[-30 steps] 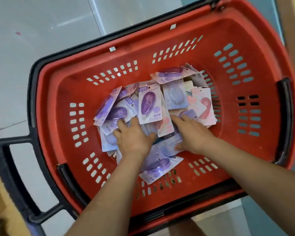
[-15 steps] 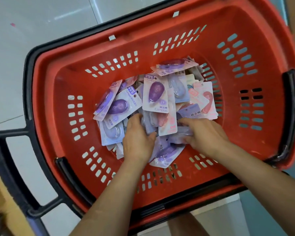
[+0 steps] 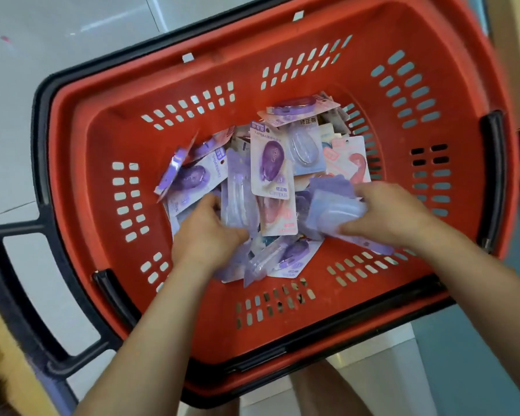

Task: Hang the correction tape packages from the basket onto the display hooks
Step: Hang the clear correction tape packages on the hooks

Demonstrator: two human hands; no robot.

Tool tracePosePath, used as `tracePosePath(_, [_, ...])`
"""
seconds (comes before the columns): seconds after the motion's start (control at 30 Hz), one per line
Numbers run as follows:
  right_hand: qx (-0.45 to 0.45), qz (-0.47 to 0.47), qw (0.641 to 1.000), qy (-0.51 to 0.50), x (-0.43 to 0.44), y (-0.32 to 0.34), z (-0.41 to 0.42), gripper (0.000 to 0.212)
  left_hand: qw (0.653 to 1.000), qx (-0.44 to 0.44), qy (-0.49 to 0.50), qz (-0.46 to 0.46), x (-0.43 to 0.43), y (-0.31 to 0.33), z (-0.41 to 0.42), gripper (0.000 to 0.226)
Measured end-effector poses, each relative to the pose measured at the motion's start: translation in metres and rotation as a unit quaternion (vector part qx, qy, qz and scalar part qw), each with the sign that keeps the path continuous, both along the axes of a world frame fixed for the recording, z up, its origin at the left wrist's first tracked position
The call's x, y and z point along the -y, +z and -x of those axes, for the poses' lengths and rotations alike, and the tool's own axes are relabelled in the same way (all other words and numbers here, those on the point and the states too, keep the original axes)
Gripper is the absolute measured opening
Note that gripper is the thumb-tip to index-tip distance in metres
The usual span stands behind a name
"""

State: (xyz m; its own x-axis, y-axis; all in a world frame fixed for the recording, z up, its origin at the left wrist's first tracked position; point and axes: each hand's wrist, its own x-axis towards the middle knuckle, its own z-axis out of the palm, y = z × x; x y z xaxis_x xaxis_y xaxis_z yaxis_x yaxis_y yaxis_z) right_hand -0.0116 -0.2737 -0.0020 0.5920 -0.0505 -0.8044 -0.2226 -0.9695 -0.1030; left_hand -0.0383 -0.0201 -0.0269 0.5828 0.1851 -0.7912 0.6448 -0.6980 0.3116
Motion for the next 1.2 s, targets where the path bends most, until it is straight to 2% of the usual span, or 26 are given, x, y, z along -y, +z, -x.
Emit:
tracePosePath(0.07, [0.032,-0.054,0.992,-0.11,0.021,0.022,-0.006,0.034,1.0,0.015,0.01,0.009,-0.009,0.022,0.006,0.035])
tracePosePath(0.1, [0.042,-0.111,0.977,-0.176,0.028,0.034,-0.008,0.031,0.999,0.033,0.027,0.019,-0.012,0.033,0.009,0.035])
tracePosePath(0.17, [0.036,-0.269,0.91,-0.313,0.033,0.054,-0.008,0.035,0.99,0.08,0.095,0.072,-0.016,0.058,0.014,0.035])
tracePosePath(0.27, [-0.026,-0.461,0.787,-0.41,0.025,0.069,-0.002,0.07,0.947,0.141,0.187,0.218,-0.02,0.088,0.017,0.048])
tracePosePath(0.37, [-0.092,-0.559,0.69,-0.451,0.008,0.072,0.006,0.094,0.936,0.134,0.162,0.282,-0.019,0.096,0.009,0.08])
tracePosePath(0.43, [-0.117,-0.582,0.661,-0.459,-0.008,0.074,0.011,0.096,0.932,0.106,0.145,0.313,-0.016,0.099,0.0,0.096])
tracePosePath(0.47, [-0.12,-0.581,0.658,-0.464,-0.017,0.075,0.012,0.094,0.928,0.098,0.135,0.332,-0.013,0.103,-0.005,0.1])
tracePosePath(0.57, [-0.073,-0.542,0.689,-0.475,-0.041,0.077,0.012,0.092,0.916,0.084,0.093,0.38,-0.008,0.115,-0.016,0.095])
tracePosePath(0.63, [-0.04,-0.527,0.688,-0.497,-0.052,0.081,0.007,0.092,0.911,0.065,0.082,0.4,-0.005,0.12,-0.019,0.088])
tracePosePath(0.73, [0.012,-0.521,0.688,-0.505,-0.063,0.085,0.002,0.07,0.913,0.041,0.07,0.4,0.0,0.122,-0.016,0.079])
tracePosePath(0.83, [0.036,-0.534,0.659,-0.528,-0.068,0.087,0.001,0.049,0.915,0.055,0.099,0.388,0.003,0.12,-0.015,0.068])
tracePosePath(0.9, [0.059,-0.533,0.643,-0.547,-0.065,0.09,0.002,0.055,0.914,0.086,0.153,0.366,0.002,0.12,-0.015,0.065])
tracePosePath(0.97, [0.102,-0.499,0.645,-0.57,-0.054,0.089,0.004,0.064,0.902,0.116,0.206,0.36,-0.004,0.123,-0.017,0.063])
tracePosePath(1.0, [0.123,-0.474,0.659,-0.571,-0.049,0.089,0.005,0.068,0.897,0.127,0.22,0.363,-0.008,0.125,-0.018,0.062])
tracePosePath(1.07, [0.157,-0.422,0.73,-0.515,-0.043,0.092,0.007,0.071,0.877,0.127,0.241,0.396,-0.016,0.133,-0.021,0.064])
tracePosePath(1.13, [0.18,-0.38,0.794,-0.44,-0.044,0.092,0.008,0.054,0.849,0.099,0.256,0.452,-0.017,0.143,-0.023,0.071])
tracePosePath(1.17, [0.181,-0.372,0.806,-0.423,-0.05,0.095,0.007,0.045,0.842,0.087,0.248,0.47,-0.014,0.146,-0.024,0.074])
tracePosePath(1.2, [0.172,-0.376,0.804,-0.428,-0.057,0.099,0.006,0.041,0.843,0.079,0.236,0.477,-0.008,0.149,-0.024,0.078])
